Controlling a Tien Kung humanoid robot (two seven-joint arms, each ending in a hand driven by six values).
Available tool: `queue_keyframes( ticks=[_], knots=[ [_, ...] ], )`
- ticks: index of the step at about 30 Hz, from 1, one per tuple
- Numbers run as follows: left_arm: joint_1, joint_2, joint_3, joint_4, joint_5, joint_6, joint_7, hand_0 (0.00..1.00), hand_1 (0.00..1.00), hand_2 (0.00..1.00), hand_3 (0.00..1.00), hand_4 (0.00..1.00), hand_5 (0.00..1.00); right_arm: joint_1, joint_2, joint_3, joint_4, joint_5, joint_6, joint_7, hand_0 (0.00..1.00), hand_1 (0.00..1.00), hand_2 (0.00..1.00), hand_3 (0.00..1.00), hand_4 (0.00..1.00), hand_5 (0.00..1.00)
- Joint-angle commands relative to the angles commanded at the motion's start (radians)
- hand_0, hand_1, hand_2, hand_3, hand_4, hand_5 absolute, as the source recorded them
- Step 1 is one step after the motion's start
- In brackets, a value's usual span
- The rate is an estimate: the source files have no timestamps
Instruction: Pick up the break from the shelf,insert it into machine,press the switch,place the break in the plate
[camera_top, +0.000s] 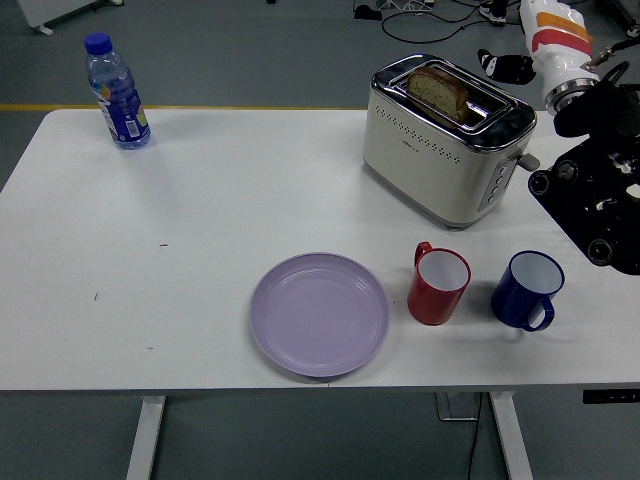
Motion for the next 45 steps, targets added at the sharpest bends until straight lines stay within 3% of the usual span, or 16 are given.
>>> queue_keyframes(
  ticks=[1, 2, 4, 7, 8, 13, 19, 20, 27, 34, 45],
  knots=[
    [0.0, 0.0, -0.005, 0.0, 0.004, 0.0, 0.0, 0.649, 0.669, 0.737, 0.819, 0.627, 0.993, -0.013, -0.021, 0.011, 0.035, -0.008, -0.043, -0.008, 0.651, 0.609, 0.76, 0.814, 0.598, 0.002],
    [0.0, 0.0, -0.007, 0.0, 0.005, 0.0, 0.0, 0.649, 0.669, 0.737, 0.818, 0.626, 0.993, -0.019, -0.03, 0.017, 0.056, -0.012, -0.074, -0.014, 0.459, 0.454, 0.561, 0.719, 0.468, 0.002],
    [0.001, 0.0, -0.013, 0.0, 0.012, -0.001, 0.002, 0.649, 0.669, 0.737, 0.818, 0.626, 0.993, -0.032, -0.06, 0.033, 0.106, -0.02, -0.102, -0.031, 0.459, 0.454, 0.561, 0.719, 0.468, 0.002],
    [0.001, 0.0, -0.019, 0.0, 0.018, -0.002, 0.003, 0.649, 0.669, 0.737, 0.818, 0.626, 0.993, -0.048, -0.088, 0.046, 0.148, 0.0, -0.089, -0.047, 0.459, 0.454, 0.561, 0.719, 0.468, 0.002],
    [0.001, 0.0, -0.022, 0.0, 0.02, -0.002, 0.004, 0.647, 0.667, 0.736, 0.818, 0.626, 0.994, -0.057, -0.1, 0.045, 0.158, 0.012, -0.074, -0.07, 0.264, 0.219, 0.334, 0.618, 0.518, 0.002],
    [0.003, 0.0, -0.031, 0.0, 0.034, -0.005, 0.008, 0.647, 0.667, 0.736, 0.818, 0.626, 0.994, -0.107, -0.135, 0.05, 0.172, 0.023, -0.017, -0.125, 0.264, 0.219, 0.334, 0.618, 0.518, 0.002],
    [0.006, 0.0, -0.038, 0.0, 0.047, -0.007, 0.008, 0.647, 0.667, 0.735, 0.817, 0.626, 0.997, -0.199, -0.207, 0.051, 0.241, 0.03, 0.051, -0.157, 0.24, 0.198, 0.309, 0.625, 0.541, 0.002],
    [0.006, 0.0, -0.038, 0.0, 0.048, -0.007, 0.008, 0.647, 0.667, 0.734, 0.816, 0.627, 0.998, -0.213, -0.216, 0.053, 0.251, 0.03, 0.059, -0.161, 0.246, 0.206, 0.316, 0.632, 0.504, 0.002],
    [0.006, 0.0, -0.039, 0.0, 0.047, -0.008, 0.008, 0.646, 0.666, 0.734, 0.816, 0.626, 0.998, -0.293, -0.26, 0.054, 0.303, 0.028, 0.1, -0.18, 0.248, 0.207, 0.319, 0.63, 0.493, 0.002],
    [0.006, 0.0, -0.04, 0.0, 0.05, -0.009, 0.012, 0.646, 0.666, 0.734, 0.816, 0.625, 0.998, -0.317, -0.257, -0.007, 0.297, 0.053, 0.14, -0.175, 0.258, 0.214, 0.324, 0.633, 0.469, 0.002],
    [0.005, 0.0, -0.041, 0.0, 0.056, -0.01, 0.011, 0.647, 0.665, 0.734, 0.816, 0.622, 0.998, -0.311, -0.234, -0.043, 0.253, 0.051, 0.149, -0.159, 0.262, 0.217, 0.328, 0.634, 0.464, 0.002]
  ],
)
